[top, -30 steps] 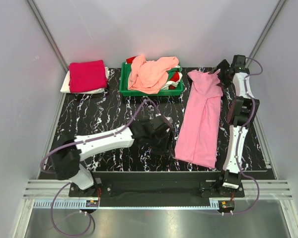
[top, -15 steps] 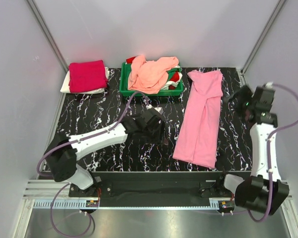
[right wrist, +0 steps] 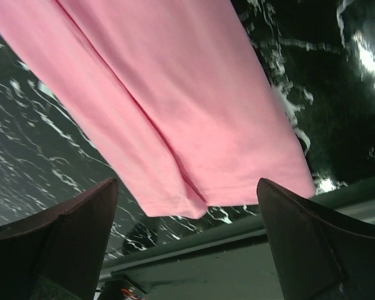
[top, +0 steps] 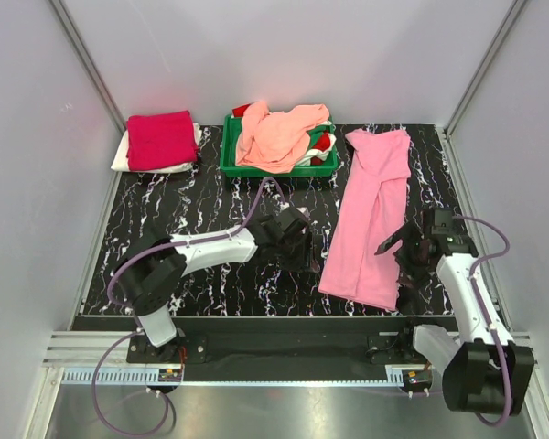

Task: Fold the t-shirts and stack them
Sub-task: Fold the tshirt

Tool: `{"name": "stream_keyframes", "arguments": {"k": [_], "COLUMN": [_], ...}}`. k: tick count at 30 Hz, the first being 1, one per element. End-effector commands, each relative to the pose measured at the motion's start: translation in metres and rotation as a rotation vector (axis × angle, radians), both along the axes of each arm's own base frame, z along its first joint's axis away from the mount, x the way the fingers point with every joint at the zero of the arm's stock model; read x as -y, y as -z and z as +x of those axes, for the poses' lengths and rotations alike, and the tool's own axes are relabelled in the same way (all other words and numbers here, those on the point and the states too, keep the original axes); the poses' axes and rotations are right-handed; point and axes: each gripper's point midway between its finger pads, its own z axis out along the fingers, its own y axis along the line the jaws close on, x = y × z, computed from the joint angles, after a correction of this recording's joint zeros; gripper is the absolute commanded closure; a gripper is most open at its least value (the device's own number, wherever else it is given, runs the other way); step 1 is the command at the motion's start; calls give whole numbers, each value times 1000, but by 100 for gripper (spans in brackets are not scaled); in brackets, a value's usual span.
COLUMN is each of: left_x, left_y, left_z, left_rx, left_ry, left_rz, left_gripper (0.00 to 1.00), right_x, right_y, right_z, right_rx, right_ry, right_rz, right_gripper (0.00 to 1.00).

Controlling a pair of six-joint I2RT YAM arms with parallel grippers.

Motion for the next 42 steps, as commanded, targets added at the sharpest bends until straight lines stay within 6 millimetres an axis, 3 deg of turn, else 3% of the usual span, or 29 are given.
{"name": "stream_keyframes", "arguments": {"k": [1,3,5,10,17,20,24,25,28,33,36,38,39,42], "left_x": [16,19,24,25,25,31,37,39,41,33,24,21,20,22], "left_y": [-4,-1,-1,2,-2,0,3,4,4,6,12,12,13,16], "left_z": [8,8,6,8,17,21,22,22,20,12,2,-2,-4,-5], "left_rx": [13,2,-7,-16,-16,-23,-45,-49,-65,-84,-96,-94,-95,-99], "left_ry": [6,5,24,50,56,69,76,78,69,40,29,34,38,44], "left_rz": [-81,-95,-115,-116,-131,-134,-152,-158,-173,-187,-171,-164,-161,-168], "left_gripper": [48,50,51,52,53,54,57,58,59,60,62,63,63,62], "right_x": [-4,-8,-12,0,15,13,6,2,-1,-6,-9,-11,-12,-7], "right_y": [9,13,32,30,63,66,76,77,79,79,77,75,73,52], "right_z": [-32,-40,-55,-51,-43,-44,-51,-50,-49,-50,-49,-49,-51,-43], "right_rx": [-75,-86,-153,-105,-296,-334,-347,-352,-362,-353,-328,-320,-318,-238], "right_ry": [58,90,101,169,120,131,117,103,86,58,52,37,19,9], "right_rz": [-53,-62,-61,-140,-272,-265,-224,-209,-208,-190,-169,-159,-162,-187], "right_gripper": [0,0,0,2,0,5,24,36,49,58,69,64,50,32]}}
